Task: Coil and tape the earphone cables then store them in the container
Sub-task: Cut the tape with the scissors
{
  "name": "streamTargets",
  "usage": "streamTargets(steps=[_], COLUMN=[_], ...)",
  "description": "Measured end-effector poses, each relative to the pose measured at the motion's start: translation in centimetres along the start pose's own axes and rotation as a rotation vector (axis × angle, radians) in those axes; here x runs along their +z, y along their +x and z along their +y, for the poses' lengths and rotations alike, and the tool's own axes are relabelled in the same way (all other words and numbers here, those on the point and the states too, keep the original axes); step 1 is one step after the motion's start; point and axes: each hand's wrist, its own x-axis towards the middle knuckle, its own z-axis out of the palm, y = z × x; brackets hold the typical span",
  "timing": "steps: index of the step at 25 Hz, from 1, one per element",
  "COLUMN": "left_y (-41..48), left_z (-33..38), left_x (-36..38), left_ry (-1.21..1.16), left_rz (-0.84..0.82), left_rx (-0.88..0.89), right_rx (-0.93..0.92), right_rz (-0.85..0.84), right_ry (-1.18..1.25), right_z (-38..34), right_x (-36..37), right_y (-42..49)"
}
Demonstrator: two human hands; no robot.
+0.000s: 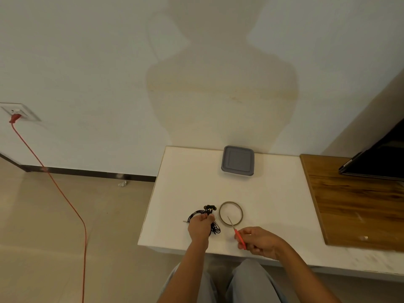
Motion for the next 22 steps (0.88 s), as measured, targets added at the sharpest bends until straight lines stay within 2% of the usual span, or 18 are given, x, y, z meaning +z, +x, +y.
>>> streamTargets(steps=[3,7,16,22], left_y=[0.3,0.6,0.7,0.2], left_z=[-0.1,-0.4,-0.4,0.0], left_x=[-0.1,-0.2,-0.2,-0.3], left_ry=[0.011,0.001,-0.026,-0.005], left_rz=[-0.010,-0.009,0.000,0.057], left_rx=[0.004,-0.029,-0.052,-0.037], right_rx=[0.112,0.143,0.060,0.019], right_rz=[-0.156,-0.210,-0.110,0.028], right_ry=[0.069,0.121,0.290,0.314], right_z=[-0.5,-1.0,-1.4,-1.7], right_x=[0.4,1.6,2.7,3.4], right_y=[1.4,2.7,3.9,3.7])
